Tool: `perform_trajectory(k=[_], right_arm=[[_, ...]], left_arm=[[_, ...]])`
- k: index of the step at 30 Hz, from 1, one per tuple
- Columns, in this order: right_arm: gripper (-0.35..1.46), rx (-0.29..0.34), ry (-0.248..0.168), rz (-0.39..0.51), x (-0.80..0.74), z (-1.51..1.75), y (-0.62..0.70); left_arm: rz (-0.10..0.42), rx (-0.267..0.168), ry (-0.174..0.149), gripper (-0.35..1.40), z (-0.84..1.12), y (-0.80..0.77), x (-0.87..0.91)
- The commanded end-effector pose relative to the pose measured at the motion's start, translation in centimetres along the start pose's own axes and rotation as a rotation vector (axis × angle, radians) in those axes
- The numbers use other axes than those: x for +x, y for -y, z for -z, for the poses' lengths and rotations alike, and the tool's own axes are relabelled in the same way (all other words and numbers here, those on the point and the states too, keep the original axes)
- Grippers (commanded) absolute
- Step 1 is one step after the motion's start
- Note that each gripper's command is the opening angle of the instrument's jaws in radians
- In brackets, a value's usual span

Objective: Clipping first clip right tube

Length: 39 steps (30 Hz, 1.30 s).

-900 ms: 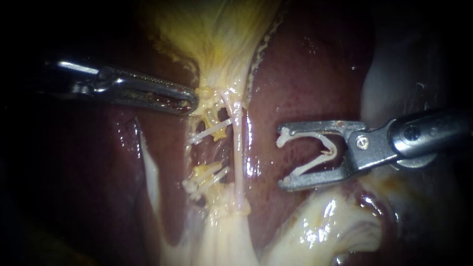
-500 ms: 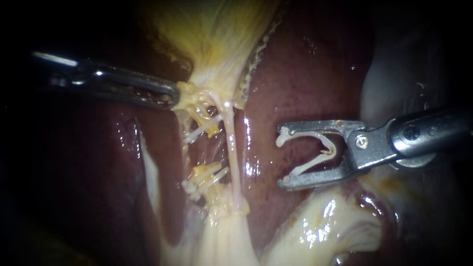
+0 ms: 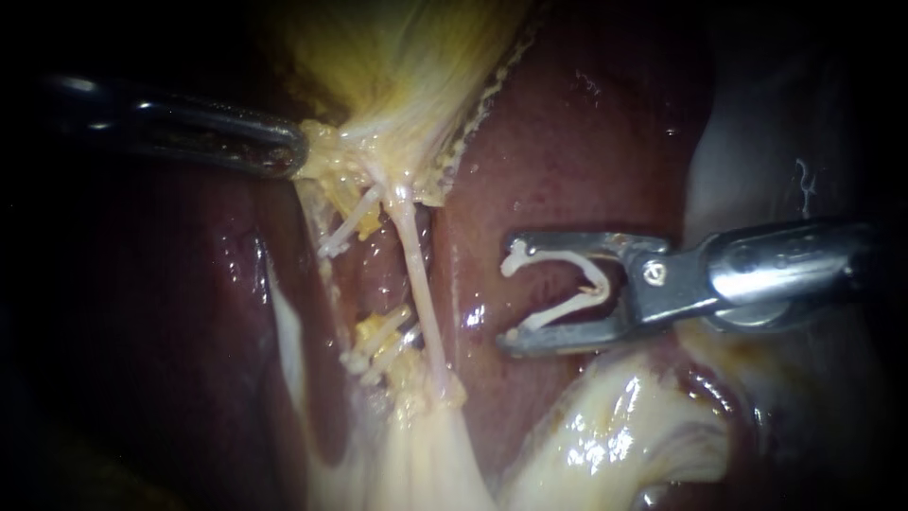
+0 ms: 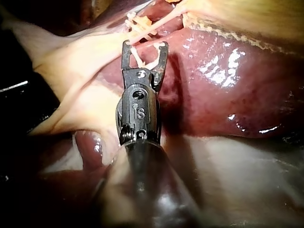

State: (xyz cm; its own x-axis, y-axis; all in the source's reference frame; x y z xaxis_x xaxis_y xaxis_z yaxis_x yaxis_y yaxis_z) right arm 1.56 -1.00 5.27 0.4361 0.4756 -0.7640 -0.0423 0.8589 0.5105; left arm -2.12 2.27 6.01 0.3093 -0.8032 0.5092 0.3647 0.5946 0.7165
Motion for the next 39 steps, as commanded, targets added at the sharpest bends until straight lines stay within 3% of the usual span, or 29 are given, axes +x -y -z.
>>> perform_trajectory(k=[1, 7, 23, 29, 39], right_arm=[[0.5, 0.004, 0.003, -0.011, -0.05, -0.07, 0.0], [0.5, 0.033, 0.015, -0.045, -0.25, -0.32, -0.04], [0.49, 0.095, 0.037, -0.128, -0.42, -0.78, -0.12], [0.49, 0.14, 0.001, -0.171, -0.42, -0.92, -0.12], [0.49, 0.271, -0.066, -0.26, -0.36, -0.98, -0.08]], left_arm=[[0.0, -0.001, 0.0, -0.35, 0.0, 0.0, 0.0], [0.0, -0.002, 0.0, -0.35, 0.0, 0.02, 0.0], [0.0, -0.003, 0.001, -0.35, -0.03, 0.02, 0.0], [0.0, -0.004, 0.001, -0.35, -0.04, 0.03, 0.0], [-0.001, -0.005, 0.002, -0.35, -0.05, 0.03, 0.01]])
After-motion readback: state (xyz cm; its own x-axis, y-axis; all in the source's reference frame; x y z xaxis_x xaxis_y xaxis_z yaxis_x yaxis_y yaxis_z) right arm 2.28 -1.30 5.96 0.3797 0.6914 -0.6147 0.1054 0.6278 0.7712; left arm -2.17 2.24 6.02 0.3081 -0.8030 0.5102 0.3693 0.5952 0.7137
